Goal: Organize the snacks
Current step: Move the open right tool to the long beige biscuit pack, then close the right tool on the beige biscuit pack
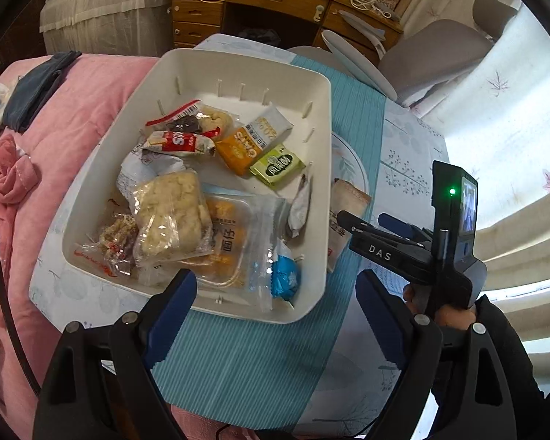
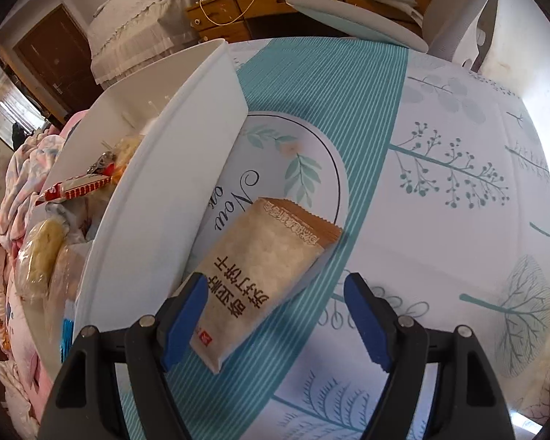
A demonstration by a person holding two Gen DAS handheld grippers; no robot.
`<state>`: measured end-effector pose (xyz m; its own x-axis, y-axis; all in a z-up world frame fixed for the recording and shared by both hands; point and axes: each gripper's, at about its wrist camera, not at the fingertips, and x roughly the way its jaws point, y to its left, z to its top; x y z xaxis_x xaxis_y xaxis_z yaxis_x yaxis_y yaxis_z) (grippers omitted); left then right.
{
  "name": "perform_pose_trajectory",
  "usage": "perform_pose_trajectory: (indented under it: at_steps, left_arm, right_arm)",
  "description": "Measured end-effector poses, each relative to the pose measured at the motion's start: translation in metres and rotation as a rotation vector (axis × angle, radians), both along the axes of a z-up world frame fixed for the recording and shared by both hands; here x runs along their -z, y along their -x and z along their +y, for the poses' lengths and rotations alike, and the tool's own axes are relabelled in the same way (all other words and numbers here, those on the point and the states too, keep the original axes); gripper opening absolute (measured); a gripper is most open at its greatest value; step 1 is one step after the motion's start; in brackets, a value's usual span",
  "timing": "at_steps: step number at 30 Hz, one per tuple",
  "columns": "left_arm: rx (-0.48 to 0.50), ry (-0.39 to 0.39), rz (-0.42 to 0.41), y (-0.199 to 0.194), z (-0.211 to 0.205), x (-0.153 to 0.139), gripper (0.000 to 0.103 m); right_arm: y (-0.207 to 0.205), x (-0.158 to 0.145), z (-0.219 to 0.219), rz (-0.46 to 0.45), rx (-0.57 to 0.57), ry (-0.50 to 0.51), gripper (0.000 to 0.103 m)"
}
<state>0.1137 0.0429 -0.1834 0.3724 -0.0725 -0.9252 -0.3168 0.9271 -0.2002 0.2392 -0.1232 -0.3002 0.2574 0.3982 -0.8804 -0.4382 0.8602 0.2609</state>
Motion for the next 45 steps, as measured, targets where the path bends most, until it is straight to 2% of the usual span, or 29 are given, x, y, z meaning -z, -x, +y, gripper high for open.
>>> perform_pose_trajectory:
  at_steps: [8,15,23,31,39,45]
  left_arm:
    - [-0.025,-0.042,0.015,-0.001,0.004,0.003,0.088]
    - [-0.05,-0.077,0.02,0.0,0.009,0.005,0.088]
    - [-0.073,-0.086,0.003,0.006,0.013,0.001,0.088]
    - [-0.097,-0.09,0.012,0.014,0.016,0.002,0.088]
    - [-0.115,-0.114,0.007,0.024,0.018,-0.005,0.088]
    - [-0.139,-0.119,0.009,0.032,0.024,-0.008,0.088]
  right_arm:
    - [-0.005,0.011,0.021,0.023,0.001,0.037,0.077]
    - [-0.006,0.012,0.029,-0.007,0.044,0.068,0.077]
    - [-0.006,0.014,0.036,-0.062,0.005,0.096,0.078]
    - [-0.005,0.014,0.04,-0.072,0.002,0.108,0.077]
    - [-0.008,0.011,0.042,-0.011,0.036,0.141,0.07]
    - [-0.01,0.002,0.03,0.029,0.075,0.151,0.05]
